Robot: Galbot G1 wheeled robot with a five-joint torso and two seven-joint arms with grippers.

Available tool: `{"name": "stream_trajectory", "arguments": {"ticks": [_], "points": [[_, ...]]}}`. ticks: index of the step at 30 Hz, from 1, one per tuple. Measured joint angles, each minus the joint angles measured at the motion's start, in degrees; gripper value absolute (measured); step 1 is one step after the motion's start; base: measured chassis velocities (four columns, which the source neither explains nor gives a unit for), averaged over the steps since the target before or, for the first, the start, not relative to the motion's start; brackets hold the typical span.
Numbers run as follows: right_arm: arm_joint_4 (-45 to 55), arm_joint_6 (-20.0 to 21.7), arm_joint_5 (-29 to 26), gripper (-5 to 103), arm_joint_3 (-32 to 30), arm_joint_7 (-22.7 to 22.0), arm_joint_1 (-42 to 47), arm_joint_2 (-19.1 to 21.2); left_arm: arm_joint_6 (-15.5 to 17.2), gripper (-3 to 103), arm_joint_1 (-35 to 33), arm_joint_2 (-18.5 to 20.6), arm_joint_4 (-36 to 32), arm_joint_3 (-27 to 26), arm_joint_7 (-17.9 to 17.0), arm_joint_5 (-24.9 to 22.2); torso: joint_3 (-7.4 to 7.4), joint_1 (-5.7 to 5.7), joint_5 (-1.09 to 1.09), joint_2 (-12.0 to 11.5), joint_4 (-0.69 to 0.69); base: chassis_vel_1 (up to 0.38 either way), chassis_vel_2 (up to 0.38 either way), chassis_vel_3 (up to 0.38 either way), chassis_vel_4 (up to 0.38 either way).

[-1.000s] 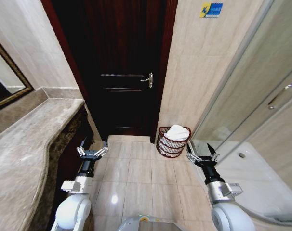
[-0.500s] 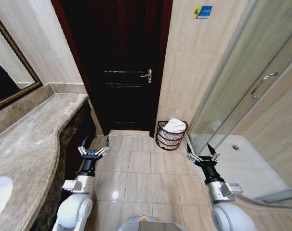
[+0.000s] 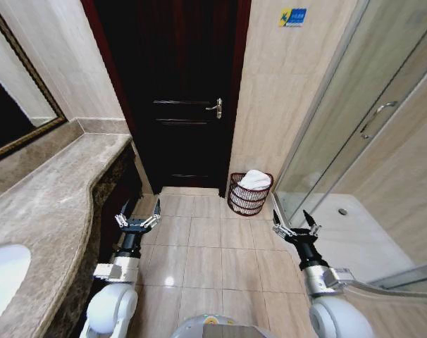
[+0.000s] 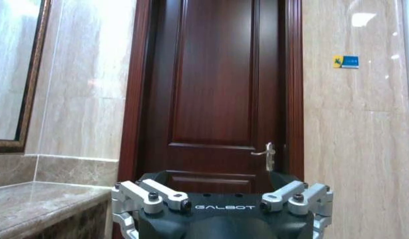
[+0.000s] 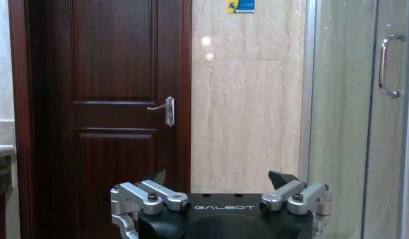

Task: Discard the used towel into the hamper.

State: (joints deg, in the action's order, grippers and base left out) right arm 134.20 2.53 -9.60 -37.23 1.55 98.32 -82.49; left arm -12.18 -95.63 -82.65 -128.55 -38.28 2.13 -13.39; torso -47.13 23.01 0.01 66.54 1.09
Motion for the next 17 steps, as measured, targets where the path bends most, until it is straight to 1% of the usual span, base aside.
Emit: {"name": "stream_trajectory", "arguments": {"ticks": [2, 4, 6, 17], "points": [[0.0, 0.0, 0.0, 100, 0.0, 0.0, 0.0, 0.0, 0.1, 100, -0.1, 0.1, 0.0, 0.0, -0.1, 0.0, 0.0, -0.01, -0.01, 0.0, 0.0, 0.0, 0.0, 0.0, 0.0], [0.0, 0.0, 0.0, 100, 0.0, 0.0, 0.0, 0.0, 1.2, 100, -0.2, 0.2, 0.0, -0.2, -0.3, 0.7, 0.01, -0.03, -0.01, 0.0, 0.0, 0.0, 0.0, 0.0, 0.0], [0.0, 0.0, 0.0, 100, 0.0, 0.0, 0.0, 0.0, 1.5, 100, -0.2, 0.2, 0.0, -0.2, -0.3, 0.9, 0.01, -0.03, -0.01, 0.0, 0.0, 0.0, 0.0, 0.0, 0.0], [0.0, 0.0, 0.0, 100, 0.0, 0.0, 0.0, 0.0, 1.7, 100, -0.3, 0.2, -0.1, -0.2, -0.4, 1.0, 0.01, -0.03, -0.01, 0.0, 0.0, 0.0, 0.0, 0.0, 0.0]]}}
